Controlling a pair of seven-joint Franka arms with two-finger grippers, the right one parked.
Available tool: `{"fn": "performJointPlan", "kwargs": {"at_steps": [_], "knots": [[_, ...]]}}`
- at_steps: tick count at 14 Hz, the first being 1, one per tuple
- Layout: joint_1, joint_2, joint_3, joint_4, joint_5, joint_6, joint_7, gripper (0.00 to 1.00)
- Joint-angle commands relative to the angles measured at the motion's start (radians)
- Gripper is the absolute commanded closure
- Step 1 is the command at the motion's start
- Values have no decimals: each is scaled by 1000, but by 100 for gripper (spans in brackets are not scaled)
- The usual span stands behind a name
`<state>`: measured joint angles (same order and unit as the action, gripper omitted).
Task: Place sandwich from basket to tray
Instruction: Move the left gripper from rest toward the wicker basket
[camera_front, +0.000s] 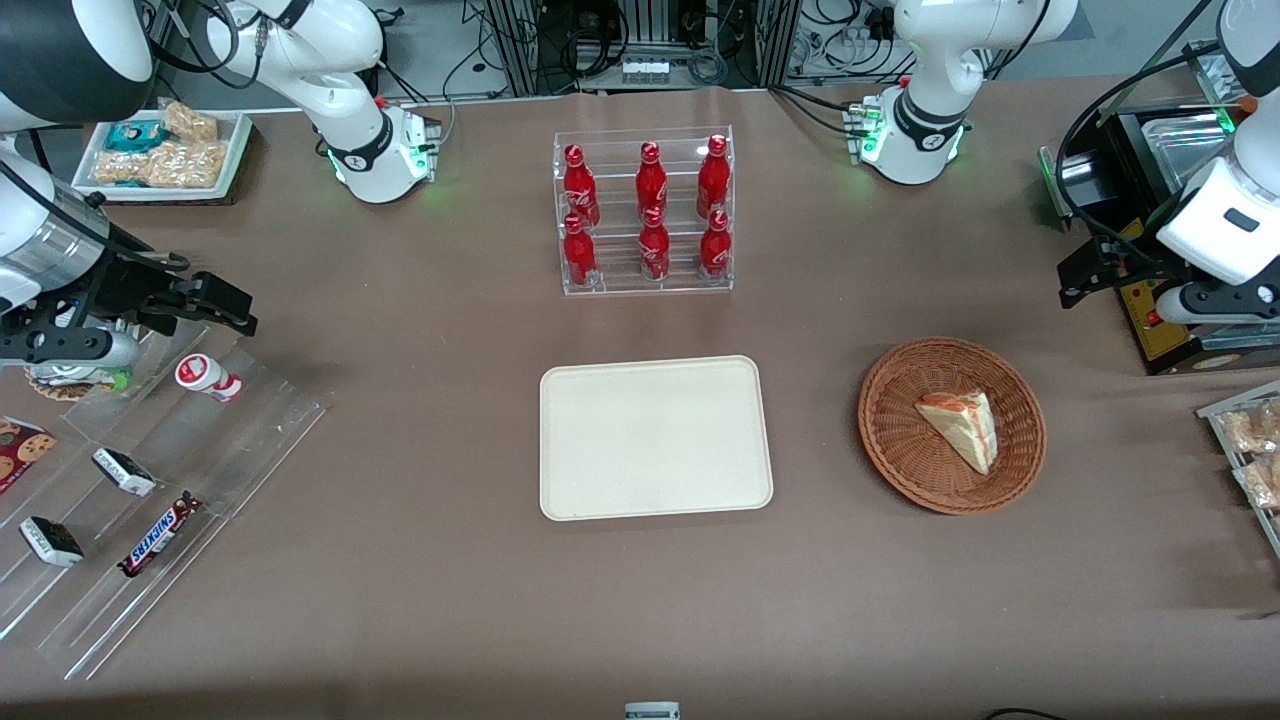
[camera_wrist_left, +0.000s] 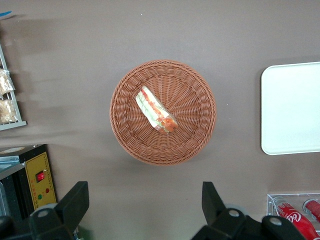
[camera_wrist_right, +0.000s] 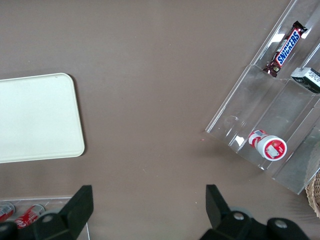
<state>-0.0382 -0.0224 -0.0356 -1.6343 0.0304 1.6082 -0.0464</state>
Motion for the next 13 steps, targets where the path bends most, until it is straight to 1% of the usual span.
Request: {"fn": "performJointPlan", "kwargs": {"at_steps": [1, 5, 8, 10, 13], "knots": [[0, 22, 2, 31, -14, -31, -10, 0], [1, 32, 2, 28, -6, -74, -9, 0], [3, 33, 3, 34, -14, -71, -13, 0], [3, 35, 3, 11, -15, -65, -12, 0], [1, 80, 3, -10, -11, -42, -13, 0]]}}
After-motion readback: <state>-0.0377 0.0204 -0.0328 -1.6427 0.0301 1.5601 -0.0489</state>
